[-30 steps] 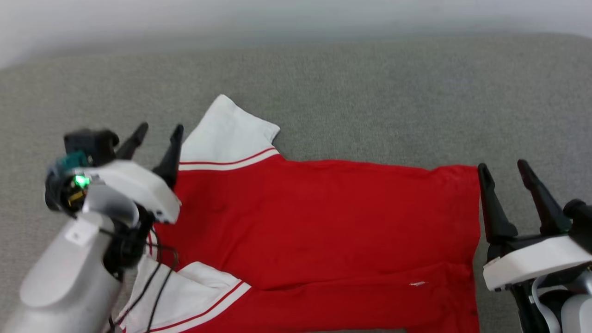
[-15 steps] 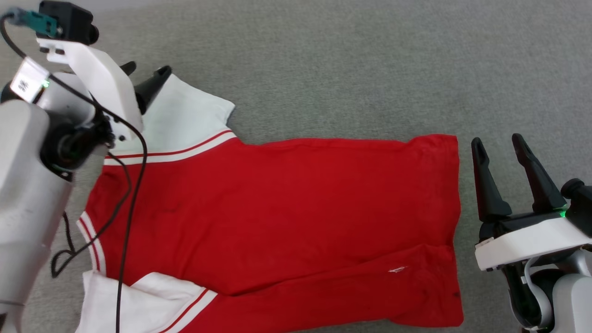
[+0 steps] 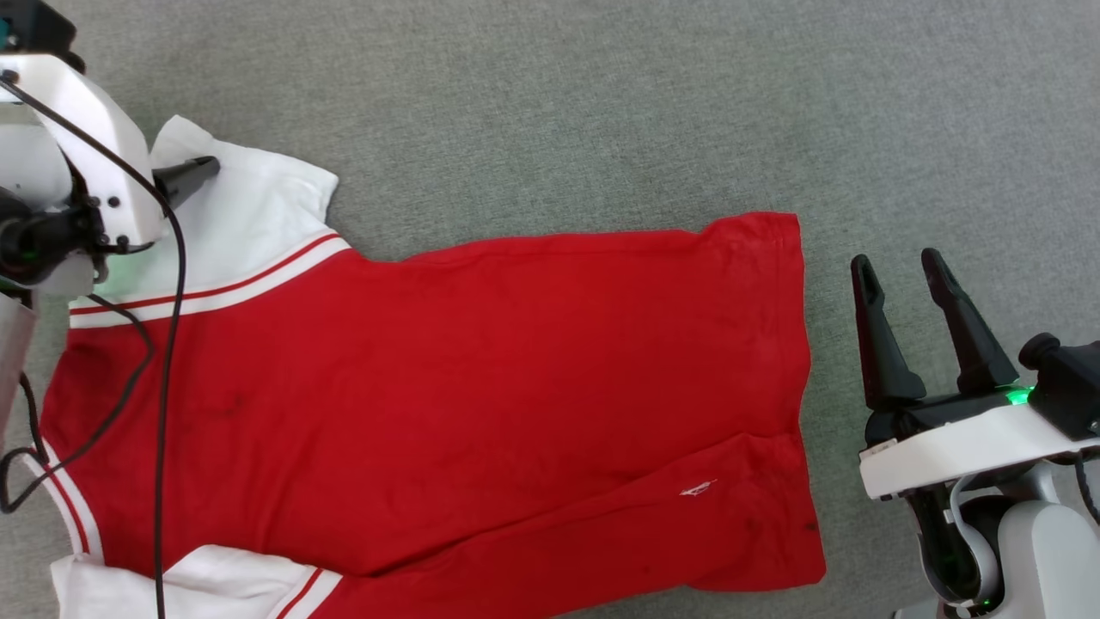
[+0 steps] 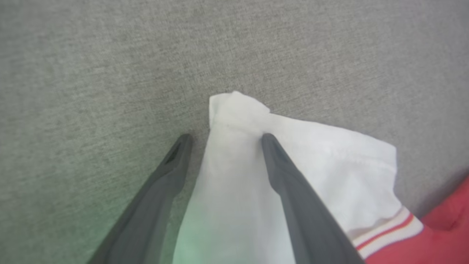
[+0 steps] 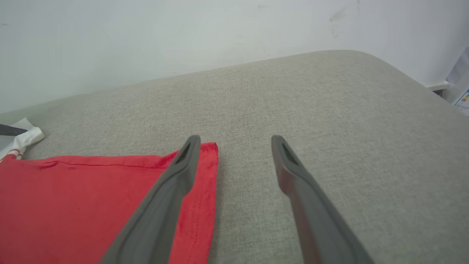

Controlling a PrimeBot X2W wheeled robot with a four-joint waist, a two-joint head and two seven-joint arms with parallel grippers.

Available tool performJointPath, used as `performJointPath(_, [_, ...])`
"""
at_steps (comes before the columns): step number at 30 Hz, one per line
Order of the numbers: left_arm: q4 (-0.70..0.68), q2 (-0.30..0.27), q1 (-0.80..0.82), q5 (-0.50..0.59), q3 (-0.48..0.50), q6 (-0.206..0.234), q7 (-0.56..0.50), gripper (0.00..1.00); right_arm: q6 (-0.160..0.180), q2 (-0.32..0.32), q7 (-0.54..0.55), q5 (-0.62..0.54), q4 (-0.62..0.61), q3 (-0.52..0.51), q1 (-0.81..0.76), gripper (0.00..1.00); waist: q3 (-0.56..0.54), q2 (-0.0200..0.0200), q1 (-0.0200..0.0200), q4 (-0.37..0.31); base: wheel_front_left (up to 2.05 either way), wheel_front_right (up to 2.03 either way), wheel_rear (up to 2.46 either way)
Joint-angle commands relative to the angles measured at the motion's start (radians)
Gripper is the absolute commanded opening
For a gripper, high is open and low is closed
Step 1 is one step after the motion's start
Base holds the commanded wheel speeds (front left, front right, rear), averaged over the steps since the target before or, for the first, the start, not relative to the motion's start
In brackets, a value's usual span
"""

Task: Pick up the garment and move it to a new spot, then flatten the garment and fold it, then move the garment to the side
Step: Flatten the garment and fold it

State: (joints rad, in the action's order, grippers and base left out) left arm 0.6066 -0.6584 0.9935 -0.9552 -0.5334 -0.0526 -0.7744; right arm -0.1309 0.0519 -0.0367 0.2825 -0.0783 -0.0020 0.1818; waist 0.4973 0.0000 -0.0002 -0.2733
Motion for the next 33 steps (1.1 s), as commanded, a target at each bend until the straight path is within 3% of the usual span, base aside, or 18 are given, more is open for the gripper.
performJointPath(1, [0.041, 0.019, -0.06, -0.002, -0.034, 0.009, -0.04, 1.0, 0.0, -0.003, -0.009, 0.011, 0.003, 0.001, 0.014, 1.0, 0.009, 0.0, 0.0002, -0.007, 0.0, 0.0, 0.0])
performJointPath(2, [0.055, 0.023, -0.078, -0.008, -0.047, 0.013, -0.073, 1.0, 0.0, -0.003, -0.009, 0.014, 0.007, 0.002, 0.015, 1.0, 0.01, 0.0, 0.0002, -0.008, 0.0, 0.0, 0.0])
performJointPath(3, [0.067, 0.029, -0.096, -0.019, -0.057, 0.014, -0.103, 0.7, 0.0, -0.003, -0.011, 0.016, 0.011, 0.002, 0.017, 1.0, 0.012, 0.0, 0.0002, -0.01, 0.0, 0.0, 0.0])
performJointPath(6, [0.076, 0.053, -0.132, -0.049, -0.063, 0.018, -0.152, 0.0, 0.0, -0.003, -0.009, 0.023, 0.021, 0.001, 0.025, 1.0, 0.015, 0.0, 0.0002, -0.011, 0.0, 0.0, 0.0])
performJointPath(12, [0.062, 0.069, -0.135, -0.056, -0.046, 0.008, -0.088, 0.0, 0.0, -0.003, 0.015, 0.018, 0.029, -0.001, 0.046, 1.0, 0.006, 0.0, 0.0002, 0.002, 0.0, 0.0, 0.0])
performJointPath(16, [0.054, 0.058, -0.104, -0.034, -0.033, -0.002, -0.021, 0.0, 0.0, 0.012, 0.088, 0.046, 0.068, 0.003, 0.079, 1.0, -0.013, 0.0, 0.0002, 0.016, 0.0, 0.0, 0.0])
performJointPath(22, [0.014, 0.054, -0.04, -0.009, -0.024, -0.027, 0.051, 0.0, 0.0, 0.1, 0.34, 0.105, 0.149, 0.026, 0.147, 1.0, -0.043, 0.0, 0.0002, 0.061, 0.0, 0.0, 0.0])
performJointPath(33, [-0.104, 0.079, -0.049, 0.001, -0.02, -0.052, 0.181, 0.0, 0.0, 0.223, 0.769, 0.162, 0.156, 0.047, 0.296, 1.0, -0.05, 0.0, 0.0002, 0.161, 0.0, 0.0, 0.0])
